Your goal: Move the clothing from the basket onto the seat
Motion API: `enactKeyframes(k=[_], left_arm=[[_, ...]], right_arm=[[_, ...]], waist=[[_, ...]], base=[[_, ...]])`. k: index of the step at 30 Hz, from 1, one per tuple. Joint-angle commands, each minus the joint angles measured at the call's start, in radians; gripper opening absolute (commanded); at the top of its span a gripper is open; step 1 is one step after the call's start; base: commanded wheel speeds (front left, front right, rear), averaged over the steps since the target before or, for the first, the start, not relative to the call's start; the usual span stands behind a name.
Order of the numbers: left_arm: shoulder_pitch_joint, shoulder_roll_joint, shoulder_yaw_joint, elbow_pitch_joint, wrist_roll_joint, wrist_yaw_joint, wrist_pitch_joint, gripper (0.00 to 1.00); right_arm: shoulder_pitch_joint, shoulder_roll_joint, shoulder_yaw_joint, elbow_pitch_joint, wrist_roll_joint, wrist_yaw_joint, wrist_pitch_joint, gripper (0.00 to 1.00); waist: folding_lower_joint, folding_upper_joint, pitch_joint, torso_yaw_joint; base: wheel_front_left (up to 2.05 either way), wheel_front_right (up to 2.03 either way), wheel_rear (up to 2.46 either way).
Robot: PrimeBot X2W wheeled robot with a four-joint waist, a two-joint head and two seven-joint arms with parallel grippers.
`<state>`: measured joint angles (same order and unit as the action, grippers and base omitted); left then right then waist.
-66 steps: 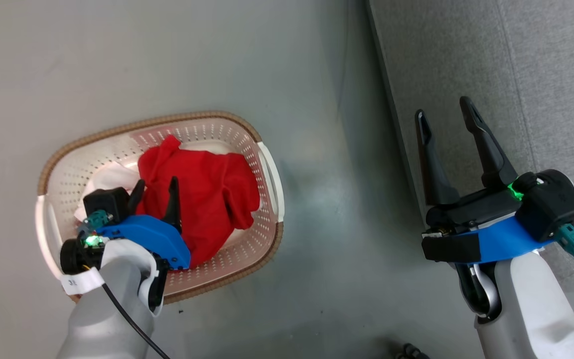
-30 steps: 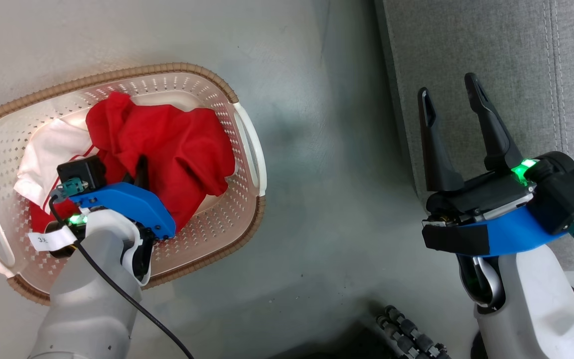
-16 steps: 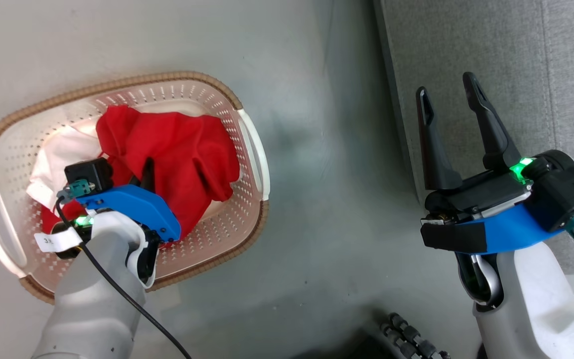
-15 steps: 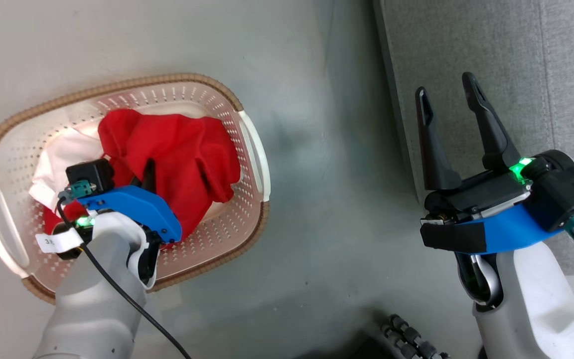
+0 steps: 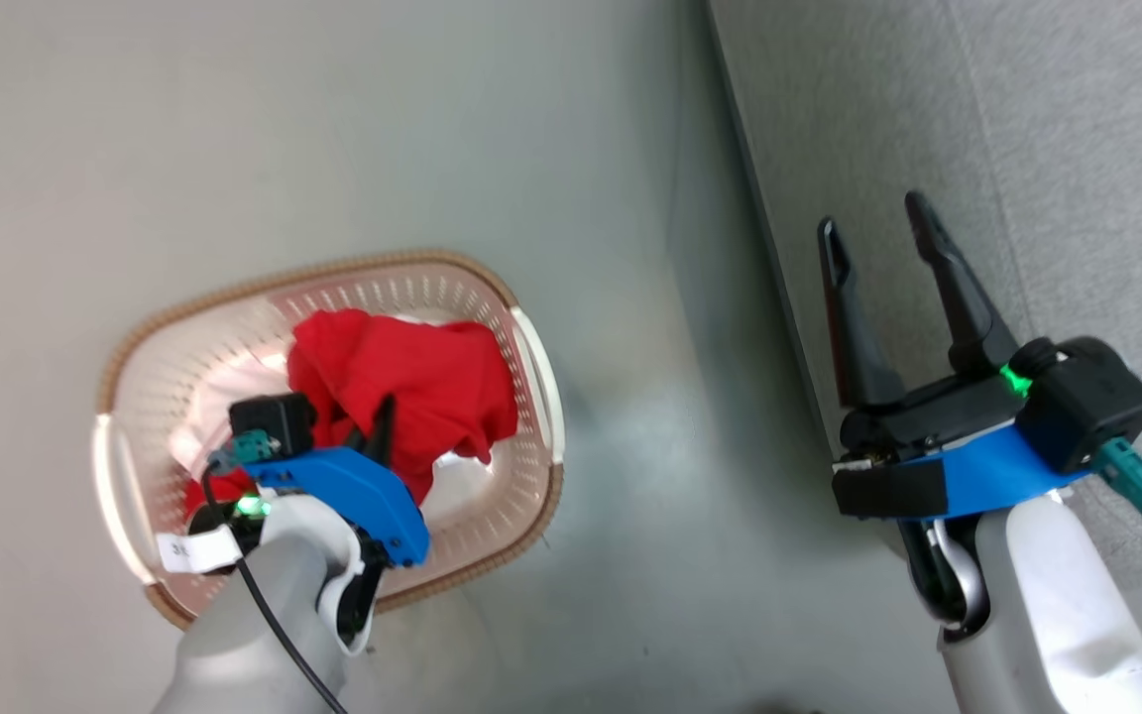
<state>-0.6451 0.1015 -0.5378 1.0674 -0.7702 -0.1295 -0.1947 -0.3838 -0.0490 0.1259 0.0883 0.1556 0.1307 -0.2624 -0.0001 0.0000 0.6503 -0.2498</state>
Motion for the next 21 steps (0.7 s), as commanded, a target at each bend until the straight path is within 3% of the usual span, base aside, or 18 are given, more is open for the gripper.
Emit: enactKeyframes(k=[1, 12, 21], left_arm=[[0.015, 0.006, -0.018, -0.016, -0.01, -0.001, -0.003, 0.0], [0.116, 0.021, -0.208, -0.145, -0.11, -0.001, -0.03, 0.0], [0.116, 0.026, -0.335, -0.221, -0.169, -0.001, -0.049, 0.0]], right_arm=[[0.019, -0.002, 0.001, 0.009, -0.007, 0.0, -0.004, 1.0], [0.108, -0.003, 0.003, 0.08, -0.033, 0.0, -0.004, 1.0], [0.19, -0.003, 0.006, 0.118, -0.035, 0.0, -0.004, 1.0]], waist=[[0.0001, 0.0, -0.086, 0.029], [0.0001, 0.0, -0.348, 0.083], [0.0001, 0.0, -0.495, 0.121]], base=[[0.0, 0.0, 0.0], [0.0, 0.0, 0.0], [0.0, 0.0, 0.0]])
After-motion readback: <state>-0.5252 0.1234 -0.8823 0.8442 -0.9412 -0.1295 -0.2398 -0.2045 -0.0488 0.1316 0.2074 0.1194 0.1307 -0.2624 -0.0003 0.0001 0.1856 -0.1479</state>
